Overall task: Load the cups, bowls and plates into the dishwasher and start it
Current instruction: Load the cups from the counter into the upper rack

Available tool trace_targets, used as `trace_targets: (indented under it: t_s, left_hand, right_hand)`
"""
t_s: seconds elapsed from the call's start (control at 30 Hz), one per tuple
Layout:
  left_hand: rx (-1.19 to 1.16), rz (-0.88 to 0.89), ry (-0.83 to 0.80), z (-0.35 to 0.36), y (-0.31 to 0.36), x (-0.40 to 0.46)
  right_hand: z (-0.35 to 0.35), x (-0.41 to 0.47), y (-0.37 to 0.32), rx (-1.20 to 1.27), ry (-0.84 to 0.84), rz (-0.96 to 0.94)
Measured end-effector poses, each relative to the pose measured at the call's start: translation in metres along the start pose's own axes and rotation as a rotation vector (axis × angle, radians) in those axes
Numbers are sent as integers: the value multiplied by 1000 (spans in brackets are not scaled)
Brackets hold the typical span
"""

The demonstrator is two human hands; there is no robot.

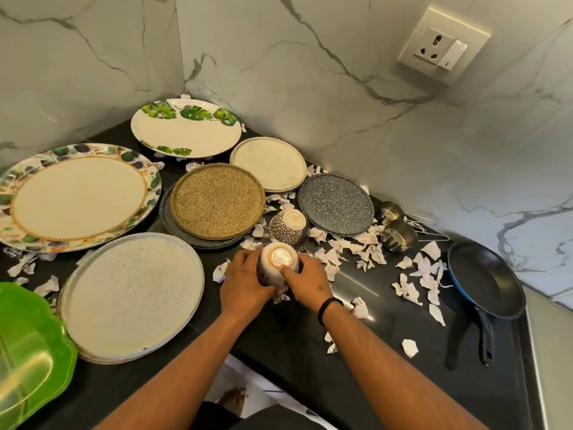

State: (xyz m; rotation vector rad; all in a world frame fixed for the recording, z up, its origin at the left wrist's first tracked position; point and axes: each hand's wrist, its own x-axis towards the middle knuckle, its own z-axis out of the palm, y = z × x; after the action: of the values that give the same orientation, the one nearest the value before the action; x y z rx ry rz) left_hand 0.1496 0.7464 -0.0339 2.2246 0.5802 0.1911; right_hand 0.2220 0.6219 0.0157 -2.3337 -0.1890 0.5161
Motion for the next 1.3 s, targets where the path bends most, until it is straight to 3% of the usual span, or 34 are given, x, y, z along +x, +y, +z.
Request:
trace_targets:
  t_s: [0.17, 0.53, 0.73, 1.07, 1.3]
  left_hand:
    - [-47, -15, 12, -2, 1, 3]
    - [-258, 142, 132, -9, 13, 5]
    - [-351, 233, 68, -15, 27, 10]
    - [-429, 433, -319, 38, 122, -15]
    - [-424, 510, -612, 110, 202, -98]
  right_hand:
    - [10, 8, 11, 31, 15, 19]
    - [-13, -1, 2, 317, 260, -34]
    - [-35, -5, 6, 637, 187, 11]
    - [-131, -80, 74, 728, 403, 65]
    - [-193, -190, 158, 758, 623, 152]
